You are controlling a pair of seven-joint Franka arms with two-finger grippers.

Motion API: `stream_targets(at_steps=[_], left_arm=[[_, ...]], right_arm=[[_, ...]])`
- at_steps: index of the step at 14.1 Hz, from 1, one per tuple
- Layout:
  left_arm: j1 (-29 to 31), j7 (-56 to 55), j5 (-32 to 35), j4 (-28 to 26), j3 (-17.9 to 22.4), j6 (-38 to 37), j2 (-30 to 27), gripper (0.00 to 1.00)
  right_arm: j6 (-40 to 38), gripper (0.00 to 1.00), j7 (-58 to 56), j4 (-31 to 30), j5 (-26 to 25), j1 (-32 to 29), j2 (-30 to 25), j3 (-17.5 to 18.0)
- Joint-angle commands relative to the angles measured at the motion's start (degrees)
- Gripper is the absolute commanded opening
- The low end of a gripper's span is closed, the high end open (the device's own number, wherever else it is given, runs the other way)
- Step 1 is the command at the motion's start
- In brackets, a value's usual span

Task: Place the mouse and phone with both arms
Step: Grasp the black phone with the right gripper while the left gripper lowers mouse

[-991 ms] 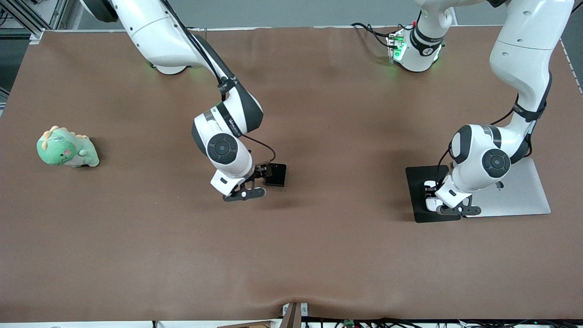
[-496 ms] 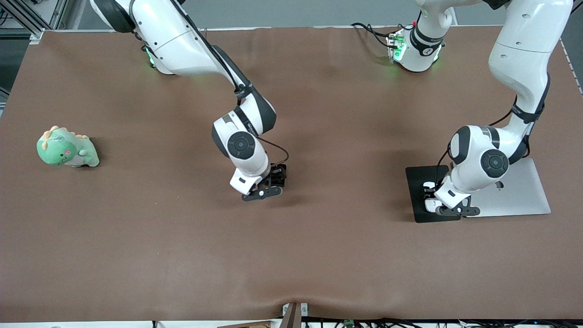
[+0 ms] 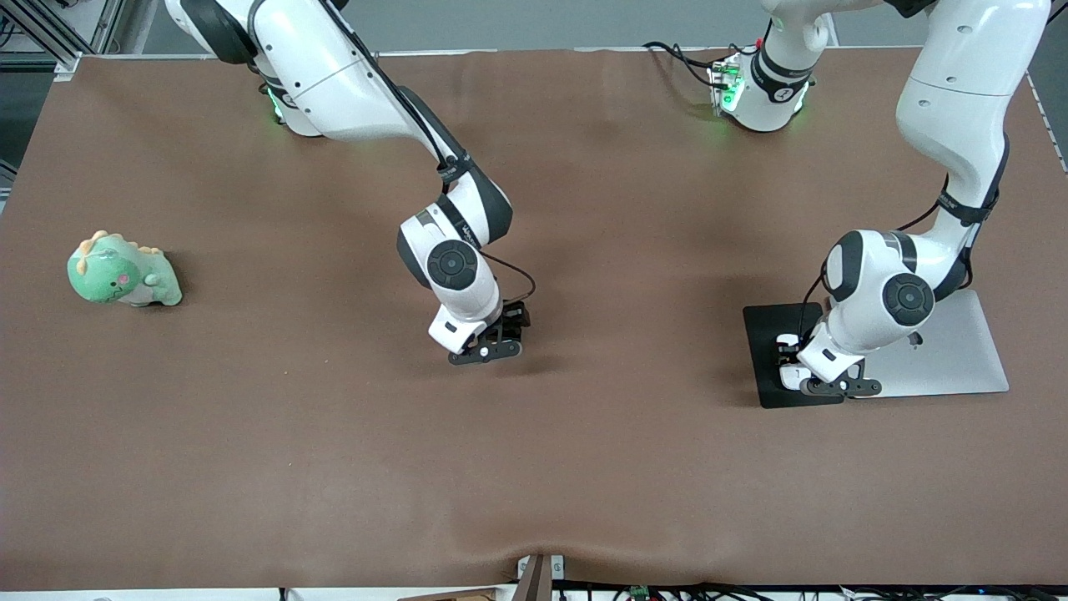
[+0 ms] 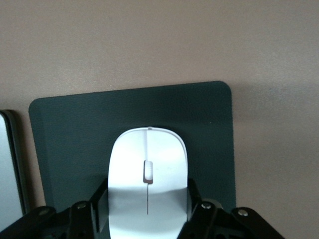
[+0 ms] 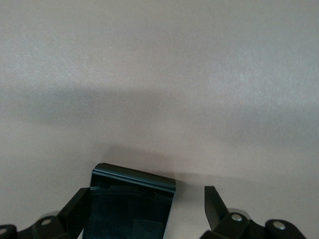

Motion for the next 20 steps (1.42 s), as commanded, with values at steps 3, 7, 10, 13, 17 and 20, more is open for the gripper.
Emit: stream_targets(at_steps=[3, 7, 10, 13, 17, 20], left_arm=[[0.54, 0.37, 1.4, 0.09, -0.06, 0.67, -0.1, 0.49], [0.54, 0.28, 1.4, 0.26, -0.15, 0.58, -0.18, 1.0], [-0.07, -0.15, 1.4, 0.62, -0.23, 0.23, -1.58, 1.0], [-0.07, 0.11, 1.4, 2.8, -0.32, -3.62, -4.92, 1.0], [-0.25, 0.19, 1.4, 9.38, -0.5, -15.91, -9.05, 1.0], [-0.07, 0.72, 1.4, 16.59, -1.28, -26.63, -10.64, 1.0]], right_arm=[[0.25, 1.0, 4.57, 1.33, 0.08, 1.38, 1.89, -0.44], [1.92, 1.0, 5.97, 1.42, -0.09, 2.61, 2.77, -0.44], [1.92, 1.0, 6.06, 1.42, -0.09, 2.79, 3.12, -0.44], [2.1, 1.0, 6.15, 1.42, -0.27, 2.79, 3.12, -0.53], [3.95, 0.16, 5.8, 1.42, -1.15, 2.44, 2.77, -0.53], [3.68, 0.19, 5.36, 1.51, -0.97, 1.12, 1.37, -0.79]])
